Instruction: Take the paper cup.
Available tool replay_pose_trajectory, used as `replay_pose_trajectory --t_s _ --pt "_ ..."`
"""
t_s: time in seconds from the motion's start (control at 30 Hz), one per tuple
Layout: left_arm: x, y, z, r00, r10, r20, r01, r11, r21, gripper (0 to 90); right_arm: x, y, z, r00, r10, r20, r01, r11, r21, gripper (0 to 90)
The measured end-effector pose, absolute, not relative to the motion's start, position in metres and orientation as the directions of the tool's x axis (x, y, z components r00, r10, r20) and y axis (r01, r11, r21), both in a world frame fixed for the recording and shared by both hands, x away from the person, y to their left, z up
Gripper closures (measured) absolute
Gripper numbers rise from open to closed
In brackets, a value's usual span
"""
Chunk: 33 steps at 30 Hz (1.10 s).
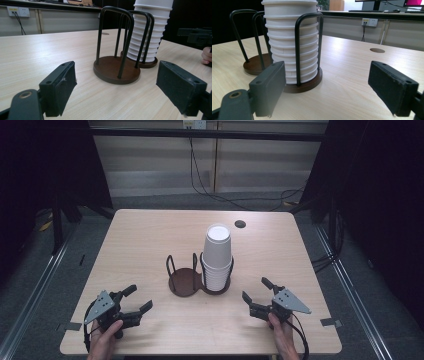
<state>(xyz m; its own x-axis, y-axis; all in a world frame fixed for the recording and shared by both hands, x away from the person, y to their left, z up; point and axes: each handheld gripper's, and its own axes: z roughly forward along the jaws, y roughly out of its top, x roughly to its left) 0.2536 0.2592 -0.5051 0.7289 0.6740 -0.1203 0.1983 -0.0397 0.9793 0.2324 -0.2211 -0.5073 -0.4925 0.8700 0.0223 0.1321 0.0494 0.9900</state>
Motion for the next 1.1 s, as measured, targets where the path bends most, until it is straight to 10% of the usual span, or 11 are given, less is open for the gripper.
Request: replay_pose_trajectory --t_s 1.1 --pt "0.256 0.262 -0.505 0.73 0.664 -0.163 0.228 -0.012 0.974 15.8 0.241 -0.211 -0.464 -0.587 0.809 0.029 0.301 0.185 0.935 17.9"
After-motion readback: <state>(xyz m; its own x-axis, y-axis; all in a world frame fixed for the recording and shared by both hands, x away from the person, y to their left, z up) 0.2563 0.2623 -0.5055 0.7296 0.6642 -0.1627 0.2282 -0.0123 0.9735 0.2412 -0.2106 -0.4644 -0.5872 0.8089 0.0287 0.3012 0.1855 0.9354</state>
